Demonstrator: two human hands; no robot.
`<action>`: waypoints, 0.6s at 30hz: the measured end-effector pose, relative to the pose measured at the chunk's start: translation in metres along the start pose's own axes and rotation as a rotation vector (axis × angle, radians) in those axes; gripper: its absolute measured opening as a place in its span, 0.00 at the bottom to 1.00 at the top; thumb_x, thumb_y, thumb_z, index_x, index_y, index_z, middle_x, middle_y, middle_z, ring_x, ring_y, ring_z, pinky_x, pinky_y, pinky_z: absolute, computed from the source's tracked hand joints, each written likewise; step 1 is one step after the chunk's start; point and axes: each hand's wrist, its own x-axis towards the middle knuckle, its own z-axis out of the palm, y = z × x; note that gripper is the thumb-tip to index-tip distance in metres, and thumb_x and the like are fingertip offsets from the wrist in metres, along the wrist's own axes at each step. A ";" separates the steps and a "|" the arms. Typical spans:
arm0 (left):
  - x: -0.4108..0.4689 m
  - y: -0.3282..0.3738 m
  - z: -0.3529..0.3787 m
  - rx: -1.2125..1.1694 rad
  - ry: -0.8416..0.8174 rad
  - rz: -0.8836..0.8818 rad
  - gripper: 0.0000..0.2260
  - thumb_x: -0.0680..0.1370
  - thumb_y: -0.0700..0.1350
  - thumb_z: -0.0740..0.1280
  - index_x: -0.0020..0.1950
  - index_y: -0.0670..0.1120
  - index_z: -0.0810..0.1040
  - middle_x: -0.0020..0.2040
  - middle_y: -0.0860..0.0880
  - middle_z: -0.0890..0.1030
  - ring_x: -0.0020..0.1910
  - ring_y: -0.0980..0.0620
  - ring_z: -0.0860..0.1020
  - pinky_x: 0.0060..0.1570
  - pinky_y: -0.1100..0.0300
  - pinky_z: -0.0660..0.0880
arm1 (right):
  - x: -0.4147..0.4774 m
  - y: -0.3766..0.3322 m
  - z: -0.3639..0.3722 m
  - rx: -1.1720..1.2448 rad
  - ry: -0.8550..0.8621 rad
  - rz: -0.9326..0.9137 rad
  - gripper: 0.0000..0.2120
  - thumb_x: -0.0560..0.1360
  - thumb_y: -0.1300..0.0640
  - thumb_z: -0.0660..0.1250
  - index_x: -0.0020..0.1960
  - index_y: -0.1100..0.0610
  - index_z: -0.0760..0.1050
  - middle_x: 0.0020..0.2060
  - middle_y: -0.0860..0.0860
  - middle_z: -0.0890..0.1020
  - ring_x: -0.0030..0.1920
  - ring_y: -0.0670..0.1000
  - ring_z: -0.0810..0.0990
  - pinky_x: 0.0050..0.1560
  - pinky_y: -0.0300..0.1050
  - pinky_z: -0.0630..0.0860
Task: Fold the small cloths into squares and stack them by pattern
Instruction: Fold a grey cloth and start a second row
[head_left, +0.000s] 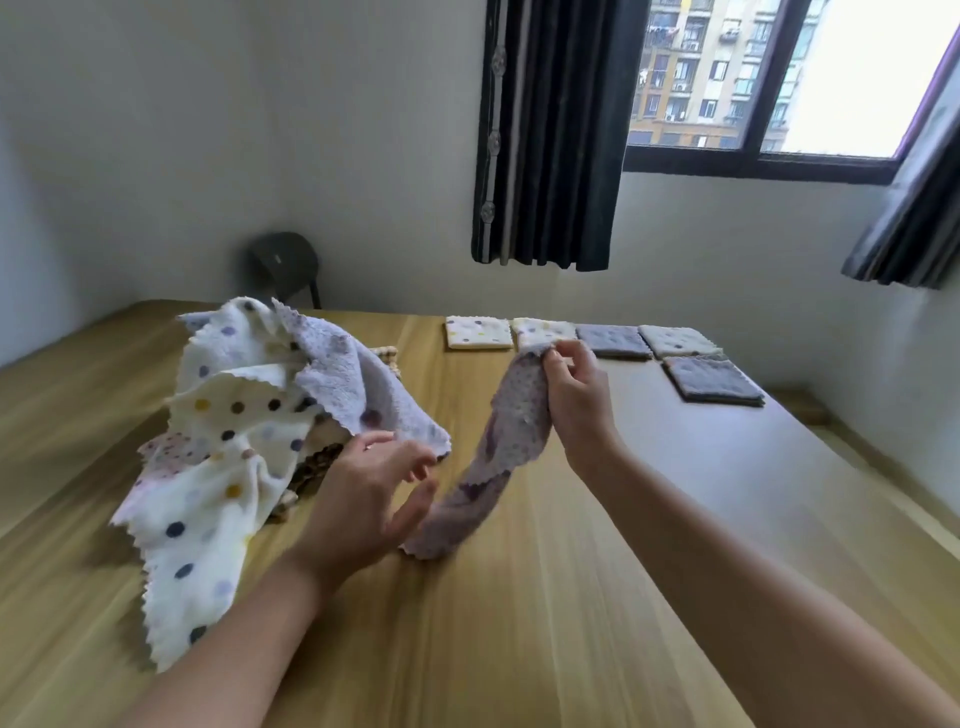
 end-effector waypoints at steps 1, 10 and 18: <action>0.001 0.008 0.005 -0.018 -0.052 -0.018 0.12 0.79 0.51 0.58 0.44 0.47 0.77 0.35 0.56 0.78 0.37 0.57 0.75 0.54 0.62 0.69 | -0.003 0.012 -0.018 -0.058 0.015 0.038 0.06 0.80 0.61 0.59 0.49 0.59 0.75 0.37 0.51 0.77 0.41 0.51 0.76 0.43 0.47 0.73; 0.014 0.051 0.067 0.075 -0.466 -0.340 0.20 0.74 0.60 0.59 0.60 0.52 0.75 0.52 0.53 0.76 0.54 0.52 0.73 0.56 0.55 0.68 | -0.031 0.069 -0.097 -0.485 0.087 0.076 0.12 0.75 0.64 0.60 0.56 0.56 0.74 0.51 0.53 0.79 0.53 0.55 0.77 0.57 0.50 0.73; 0.024 0.041 0.078 -0.004 -0.211 -0.295 0.08 0.76 0.51 0.60 0.45 0.49 0.75 0.45 0.54 0.77 0.46 0.51 0.75 0.47 0.49 0.74 | -0.035 0.078 -0.088 -0.775 -0.131 -0.470 0.13 0.72 0.56 0.58 0.51 0.53 0.78 0.49 0.47 0.82 0.51 0.52 0.80 0.51 0.46 0.67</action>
